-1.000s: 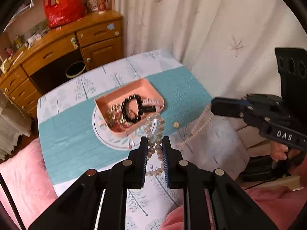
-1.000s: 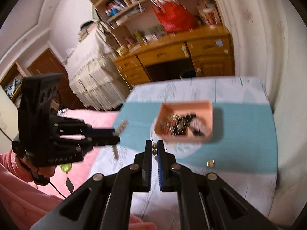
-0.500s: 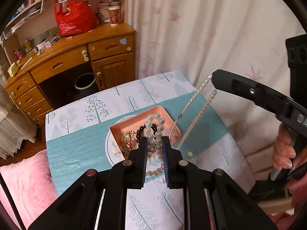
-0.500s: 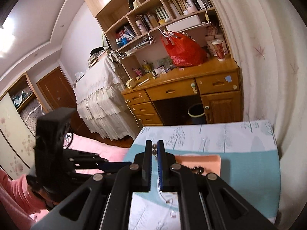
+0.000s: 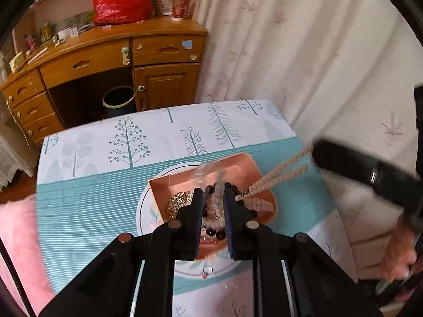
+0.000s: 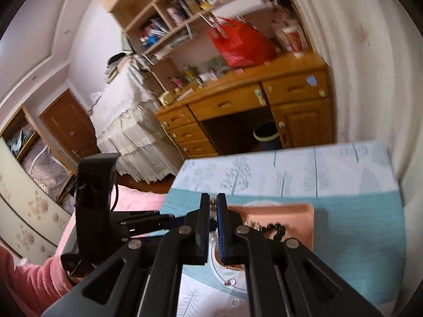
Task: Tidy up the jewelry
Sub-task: 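Lift the pearl necklace with both tools and carry it over the pink tray, then lower the pearls into the tray and open both tools, then grasp the red-stone ring with the left tool while the right tool grasps the flower brooch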
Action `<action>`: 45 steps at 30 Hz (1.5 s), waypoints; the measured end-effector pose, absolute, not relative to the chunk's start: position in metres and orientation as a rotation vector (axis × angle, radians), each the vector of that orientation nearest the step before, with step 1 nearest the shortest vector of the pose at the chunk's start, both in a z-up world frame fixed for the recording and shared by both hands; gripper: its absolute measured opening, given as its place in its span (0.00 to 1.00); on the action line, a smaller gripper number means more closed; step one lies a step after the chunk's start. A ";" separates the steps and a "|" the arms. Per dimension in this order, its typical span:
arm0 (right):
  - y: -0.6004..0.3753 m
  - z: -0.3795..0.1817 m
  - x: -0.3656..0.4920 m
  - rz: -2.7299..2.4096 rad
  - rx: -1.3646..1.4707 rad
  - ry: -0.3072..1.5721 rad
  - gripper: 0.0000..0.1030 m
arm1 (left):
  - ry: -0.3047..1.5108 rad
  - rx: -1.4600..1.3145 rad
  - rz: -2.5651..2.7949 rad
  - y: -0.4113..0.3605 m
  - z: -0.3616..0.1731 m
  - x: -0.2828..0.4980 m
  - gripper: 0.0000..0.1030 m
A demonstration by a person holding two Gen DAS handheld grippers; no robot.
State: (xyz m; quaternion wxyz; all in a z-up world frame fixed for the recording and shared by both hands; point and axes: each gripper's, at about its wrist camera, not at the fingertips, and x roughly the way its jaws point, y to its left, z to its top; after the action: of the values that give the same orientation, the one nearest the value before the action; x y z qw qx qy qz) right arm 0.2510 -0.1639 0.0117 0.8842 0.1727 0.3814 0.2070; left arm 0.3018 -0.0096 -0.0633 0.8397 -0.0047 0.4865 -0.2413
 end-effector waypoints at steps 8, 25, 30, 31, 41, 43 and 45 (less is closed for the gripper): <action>-0.167 -0.055 0.256 0.335 0.438 0.996 0.06 | 1.085 -0.028 -0.436 -0.007 -0.081 0.302 0.64; -0.163 -0.061 0.174 0.232 0.167 1.068 0.54 | 1.149 -0.027 -0.367 0.019 -0.072 0.242 0.65; -0.156 -0.079 0.136 0.207 -0.038 1.105 0.55 | 1.172 0.003 -0.376 0.013 -0.085 0.220 0.65; -0.157 -0.084 0.130 0.214 -0.050 1.119 0.55 | 1.184 0.010 -0.376 0.011 -0.089 0.216 0.65; -0.142 -0.125 0.077 0.283 -0.261 1.158 0.55 | 1.359 -0.083 -0.306 -0.004 -0.141 0.184 0.56; -0.139 -0.128 0.071 0.325 -0.317 1.112 0.55 | 1.384 -0.167 -0.269 -0.001 -0.153 0.180 0.49; -0.139 -0.132 0.068 0.357 -0.339 1.074 0.55 | 1.389 -0.229 -0.258 -0.001 -0.160 0.176 0.48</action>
State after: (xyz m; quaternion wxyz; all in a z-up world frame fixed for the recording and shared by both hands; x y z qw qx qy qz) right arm 0.0676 -0.1388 -0.1322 0.8306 -0.1598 0.5062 0.1684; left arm 0.1763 -0.0005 -0.1601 0.7548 -0.1051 0.6366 -0.1181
